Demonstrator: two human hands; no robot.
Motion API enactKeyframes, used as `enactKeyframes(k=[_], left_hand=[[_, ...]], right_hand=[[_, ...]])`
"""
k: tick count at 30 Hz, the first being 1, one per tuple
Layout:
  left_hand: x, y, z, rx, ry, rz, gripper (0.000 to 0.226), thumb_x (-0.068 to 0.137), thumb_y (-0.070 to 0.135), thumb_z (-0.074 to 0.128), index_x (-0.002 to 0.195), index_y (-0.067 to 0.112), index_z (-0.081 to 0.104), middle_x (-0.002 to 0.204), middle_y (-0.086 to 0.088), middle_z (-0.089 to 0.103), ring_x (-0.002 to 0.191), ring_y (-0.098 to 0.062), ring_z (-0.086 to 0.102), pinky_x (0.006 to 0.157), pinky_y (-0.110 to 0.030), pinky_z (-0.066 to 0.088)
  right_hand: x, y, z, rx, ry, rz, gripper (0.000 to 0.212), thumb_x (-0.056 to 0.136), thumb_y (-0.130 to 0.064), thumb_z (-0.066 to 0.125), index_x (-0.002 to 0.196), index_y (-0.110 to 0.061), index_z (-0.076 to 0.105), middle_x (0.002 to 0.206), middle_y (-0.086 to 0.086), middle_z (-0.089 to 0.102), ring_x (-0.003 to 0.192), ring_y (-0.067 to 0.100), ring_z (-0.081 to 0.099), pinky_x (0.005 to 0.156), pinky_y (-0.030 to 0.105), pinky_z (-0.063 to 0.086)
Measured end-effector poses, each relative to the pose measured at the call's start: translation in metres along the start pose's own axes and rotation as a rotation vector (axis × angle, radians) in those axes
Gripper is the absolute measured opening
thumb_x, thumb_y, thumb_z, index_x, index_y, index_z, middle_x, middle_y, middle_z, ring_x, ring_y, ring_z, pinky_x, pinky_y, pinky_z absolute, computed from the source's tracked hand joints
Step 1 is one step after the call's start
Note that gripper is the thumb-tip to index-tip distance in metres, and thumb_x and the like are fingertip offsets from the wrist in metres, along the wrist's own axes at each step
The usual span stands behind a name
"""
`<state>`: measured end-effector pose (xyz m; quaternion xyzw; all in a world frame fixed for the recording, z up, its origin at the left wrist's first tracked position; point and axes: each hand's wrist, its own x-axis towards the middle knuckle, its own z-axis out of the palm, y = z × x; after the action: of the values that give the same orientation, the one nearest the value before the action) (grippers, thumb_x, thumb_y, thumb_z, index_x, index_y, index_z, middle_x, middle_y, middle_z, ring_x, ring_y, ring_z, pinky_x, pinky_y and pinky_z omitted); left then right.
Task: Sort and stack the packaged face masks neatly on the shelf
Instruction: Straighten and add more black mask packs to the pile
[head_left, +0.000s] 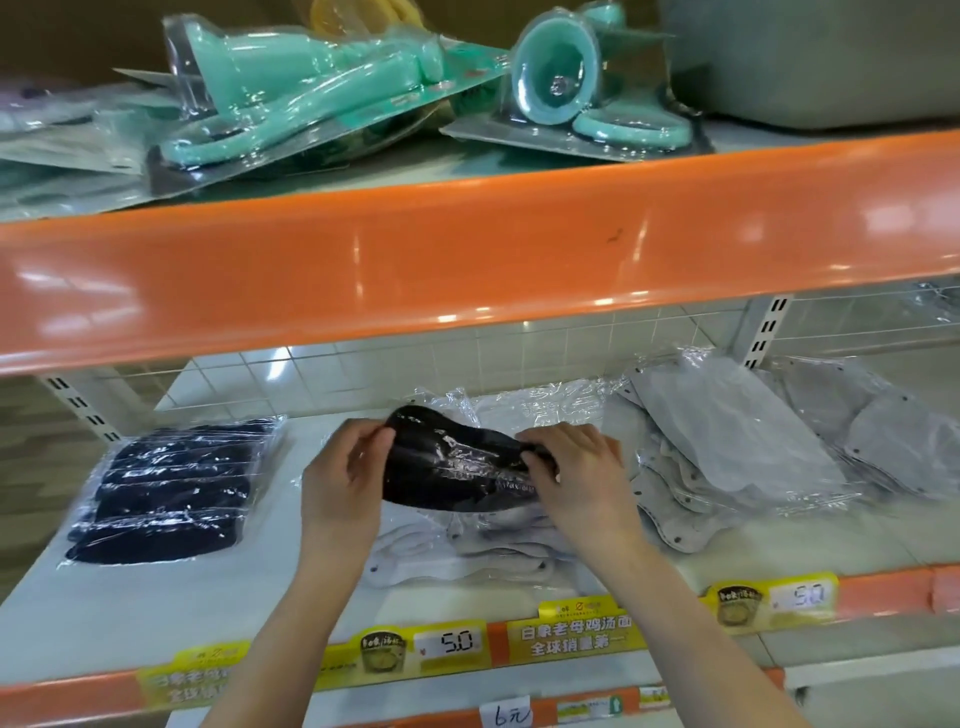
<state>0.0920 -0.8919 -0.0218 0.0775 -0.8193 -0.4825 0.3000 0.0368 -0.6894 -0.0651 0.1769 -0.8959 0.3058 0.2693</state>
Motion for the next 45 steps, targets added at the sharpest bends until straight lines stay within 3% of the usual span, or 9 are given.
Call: enactKeyframes(k=[4, 9, 12, 16, 22, 28, 37, 41, 45], left_hand=[[0.004, -0.023, -0.02, -0.234, 0.098, -0.253, 0.027, 0.097, 0.006, 0.051, 0.089, 0.029, 0.063, 0.09, 0.002, 0.066, 0.083, -0.009, 0.061, 0.076, -0.024, 0.048], [0.003, -0.042, -0.041, -0.504, 0.118, -0.592, 0.027, 0.098, -0.004, 0.042, 0.115, 0.009, 0.058, 0.098, -0.009, 0.064, 0.078, -0.013, 0.063, 0.055, -0.018, 0.055], [0.006, -0.051, -0.052, -0.564, 0.102, -0.675, 0.027, 0.098, -0.006, 0.039, 0.117, 0.005, 0.055, 0.091, -0.011, 0.063, 0.072, -0.015, 0.062, 0.052, -0.016, 0.052], [0.01, -0.057, -0.066, -0.489, -0.006, -0.698, 0.027, 0.097, -0.006, 0.042, 0.119, 0.005, 0.052, 0.091, -0.011, 0.061, 0.071, -0.016, 0.062, 0.054, -0.017, 0.052], [0.008, -0.088, -0.088, 0.365, -0.12, 0.005, 0.032, 0.092, 0.024, 0.058, 0.122, 0.01, 0.059, 0.12, -0.008, 0.059, 0.116, -0.022, 0.048, 0.094, -0.027, 0.037], [0.013, -0.099, -0.117, 0.589, -0.25, 0.491, 0.029, 0.083, 0.039, 0.05, 0.089, 0.021, 0.071, 0.086, 0.01, 0.067, 0.082, -0.008, 0.058, 0.051, -0.022, 0.046], [0.052, -0.156, -0.191, 0.663, -0.076, 0.547, 0.024, 0.079, 0.009, 0.046, 0.084, 0.008, 0.07, 0.085, -0.002, 0.068, 0.075, -0.028, 0.063, 0.056, -0.032, 0.05], [0.059, -0.191, -0.215, 0.657, -0.027, 0.517, 0.021, 0.079, 0.007, 0.048, 0.084, 0.007, 0.068, 0.088, -0.003, 0.067, 0.081, -0.026, 0.059, 0.063, -0.034, 0.044], [0.056, -0.222, -0.228, 0.635, -0.015, 0.53, 0.026, 0.08, 0.006, 0.043, 0.084, 0.005, 0.069, 0.09, -0.004, 0.067, 0.09, -0.027, 0.059, 0.075, -0.032, 0.043]], right_hand=[[-0.001, -0.002, 0.007, 0.03, 0.062, -0.012, 0.027, 0.087, -0.023, 0.053, 0.108, -0.013, 0.065, 0.112, 0.005, 0.061, 0.1, 0.023, 0.055, 0.08, 0.034, 0.046], [-0.013, -0.029, 0.021, 0.048, -0.079, -0.263, 0.044, 0.087, -0.043, 0.052, 0.112, -0.009, 0.065, 0.125, 0.007, 0.059, 0.113, 0.025, 0.054, 0.092, 0.035, 0.046], [-0.024, -0.049, 0.031, -0.011, -0.176, -0.28, 0.056, 0.084, -0.06, 0.047, 0.115, -0.017, 0.066, 0.121, -0.003, 0.062, 0.108, 0.015, 0.059, 0.086, 0.03, 0.05], [-0.025, -0.061, 0.051, -0.087, -0.152, -0.24, 0.02, 0.078, -0.028, 0.063, 0.096, -0.021, 0.068, 0.092, -0.005, 0.065, 0.078, 0.018, 0.064, 0.06, 0.034, 0.055], [-0.012, -0.092, 0.065, -0.132, -0.047, -0.203, 0.021, 0.082, -0.018, 0.048, 0.082, -0.017, 0.07, 0.08, -0.003, 0.066, 0.071, 0.02, 0.063, 0.059, 0.032, 0.053], [-0.004, -0.141, 0.092, -0.057, 0.049, -0.221, 0.023, 0.079, -0.012, 0.046, 0.085, -0.014, 0.068, 0.081, 0.0, 0.063, 0.072, 0.024, 0.061, 0.059, 0.031, 0.052], [-0.005, -0.21, 0.154, 0.023, 0.069, -0.355, 0.037, 0.06, 0.007, 0.064, 0.09, -0.013, 0.07, 0.089, -0.001, 0.066, 0.079, 0.023, 0.058, 0.069, 0.031, 0.045], [-0.01, -0.232, 0.182, -0.027, -0.067, -0.371, 0.039, 0.064, -0.005, 0.045, 0.091, -0.018, 0.07, 0.092, -0.004, 0.063, 0.084, 0.017, 0.05, 0.07, 0.028, 0.036], [-0.02, -0.244, 0.21, -0.023, -0.232, -0.281, 0.041, 0.058, -0.005, 0.062, 0.095, -0.021, 0.068, 0.096, -0.005, 0.061, 0.089, 0.016, 0.047, 0.069, 0.031, 0.046]])
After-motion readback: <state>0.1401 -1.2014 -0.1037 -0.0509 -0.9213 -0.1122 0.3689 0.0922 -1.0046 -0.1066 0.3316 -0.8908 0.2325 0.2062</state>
